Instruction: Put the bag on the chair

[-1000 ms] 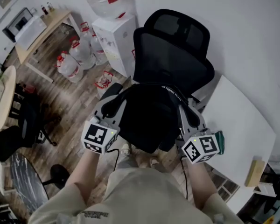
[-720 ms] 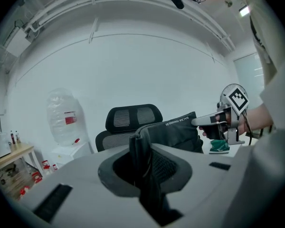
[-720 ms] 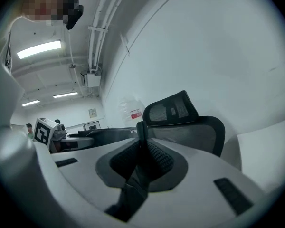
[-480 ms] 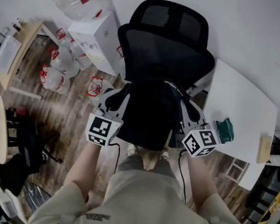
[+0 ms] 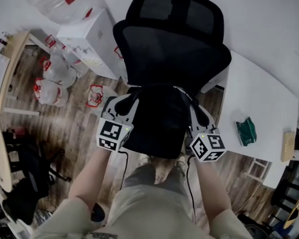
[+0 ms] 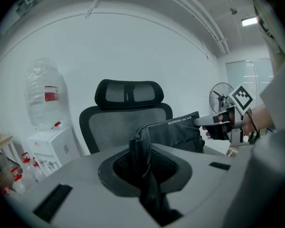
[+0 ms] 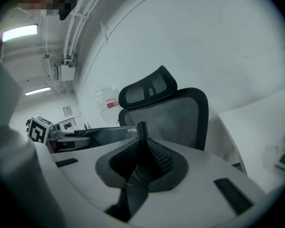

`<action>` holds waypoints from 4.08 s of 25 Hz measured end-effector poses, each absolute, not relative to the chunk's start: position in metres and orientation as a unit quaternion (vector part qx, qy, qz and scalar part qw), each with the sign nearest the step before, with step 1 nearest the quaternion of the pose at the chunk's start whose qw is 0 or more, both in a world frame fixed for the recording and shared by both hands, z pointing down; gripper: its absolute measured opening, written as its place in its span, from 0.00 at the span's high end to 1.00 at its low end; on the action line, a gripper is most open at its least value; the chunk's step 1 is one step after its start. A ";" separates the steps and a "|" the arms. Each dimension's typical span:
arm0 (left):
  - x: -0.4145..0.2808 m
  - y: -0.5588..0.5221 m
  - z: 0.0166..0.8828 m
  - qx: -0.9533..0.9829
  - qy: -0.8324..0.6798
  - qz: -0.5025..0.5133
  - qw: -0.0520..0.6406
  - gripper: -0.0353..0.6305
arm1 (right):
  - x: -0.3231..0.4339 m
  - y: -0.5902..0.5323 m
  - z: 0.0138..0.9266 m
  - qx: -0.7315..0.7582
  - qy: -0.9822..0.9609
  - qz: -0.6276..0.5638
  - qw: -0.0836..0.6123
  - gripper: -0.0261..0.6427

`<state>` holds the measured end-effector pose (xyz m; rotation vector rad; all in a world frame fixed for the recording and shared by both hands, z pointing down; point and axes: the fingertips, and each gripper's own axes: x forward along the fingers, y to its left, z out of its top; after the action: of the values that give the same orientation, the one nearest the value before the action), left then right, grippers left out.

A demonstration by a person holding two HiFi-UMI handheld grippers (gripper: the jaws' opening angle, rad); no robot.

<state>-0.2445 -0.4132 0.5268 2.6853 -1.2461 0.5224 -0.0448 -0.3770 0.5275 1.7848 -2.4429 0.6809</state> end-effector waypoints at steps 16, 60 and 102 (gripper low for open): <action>-0.243 -0.433 0.666 0.881 -0.395 0.233 0.120 0.85 | -0.044 -0.379 0.666 0.590 -0.754 0.275 0.091 0.87; -0.301 -0.393 0.774 0.785 -0.474 0.321 0.236 0.68 | -0.047 -0.365 0.746 0.532 -0.746 0.334 0.221 0.70; -0.225 -0.264 0.318 0.878 -0.467 0.095 -0.042 0.88 | -0.034 -0.226 0.286 0.446 -0.892 0.074 -0.005 0.92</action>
<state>-0.2253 -0.2636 0.3182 2.8354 -1.5061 0.3066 -0.0336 -0.2257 0.2864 1.4055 -2.8119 0.2319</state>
